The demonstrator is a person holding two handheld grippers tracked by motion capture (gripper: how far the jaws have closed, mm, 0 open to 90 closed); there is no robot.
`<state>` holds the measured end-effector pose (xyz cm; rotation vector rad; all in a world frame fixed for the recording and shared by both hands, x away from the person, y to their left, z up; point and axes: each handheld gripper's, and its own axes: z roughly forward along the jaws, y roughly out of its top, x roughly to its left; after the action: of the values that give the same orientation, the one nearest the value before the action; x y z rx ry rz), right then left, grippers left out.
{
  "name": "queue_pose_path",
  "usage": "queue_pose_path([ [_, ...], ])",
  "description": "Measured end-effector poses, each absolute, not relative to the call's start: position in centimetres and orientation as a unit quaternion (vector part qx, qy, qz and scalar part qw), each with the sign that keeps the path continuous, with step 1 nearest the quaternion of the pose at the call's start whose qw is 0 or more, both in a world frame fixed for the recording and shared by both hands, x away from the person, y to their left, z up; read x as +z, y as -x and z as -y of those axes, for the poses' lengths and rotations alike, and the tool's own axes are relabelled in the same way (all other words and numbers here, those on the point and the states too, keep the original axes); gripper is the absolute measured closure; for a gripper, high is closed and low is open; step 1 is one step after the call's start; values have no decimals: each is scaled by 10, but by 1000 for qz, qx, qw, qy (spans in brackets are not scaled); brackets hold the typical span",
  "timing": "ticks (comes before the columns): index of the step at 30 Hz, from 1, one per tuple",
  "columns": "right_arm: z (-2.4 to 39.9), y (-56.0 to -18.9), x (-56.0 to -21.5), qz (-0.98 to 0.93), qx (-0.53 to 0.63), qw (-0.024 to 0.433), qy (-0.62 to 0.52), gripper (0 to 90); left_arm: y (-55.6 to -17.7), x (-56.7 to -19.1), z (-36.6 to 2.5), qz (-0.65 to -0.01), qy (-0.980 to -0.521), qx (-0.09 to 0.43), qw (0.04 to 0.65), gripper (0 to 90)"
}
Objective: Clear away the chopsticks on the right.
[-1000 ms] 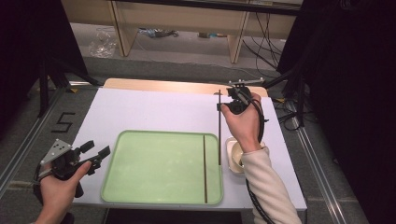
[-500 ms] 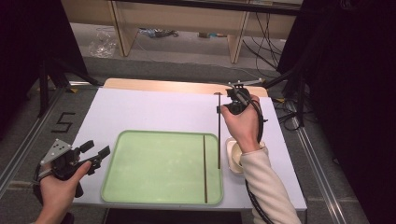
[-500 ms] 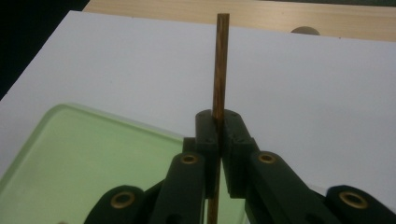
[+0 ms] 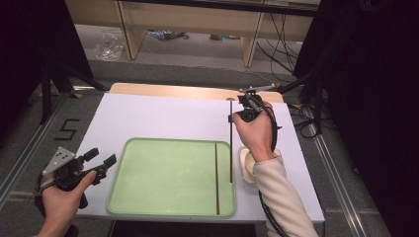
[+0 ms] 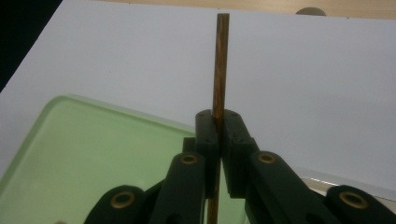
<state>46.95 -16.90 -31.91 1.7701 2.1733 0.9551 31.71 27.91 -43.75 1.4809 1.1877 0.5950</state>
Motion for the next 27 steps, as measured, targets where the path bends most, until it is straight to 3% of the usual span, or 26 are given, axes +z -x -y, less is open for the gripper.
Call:
queue_pose_path([
  [27,164,-472,-329,-736,288,54,-611,874,-317,-436,-279,-493,-625,266,544,206],
])
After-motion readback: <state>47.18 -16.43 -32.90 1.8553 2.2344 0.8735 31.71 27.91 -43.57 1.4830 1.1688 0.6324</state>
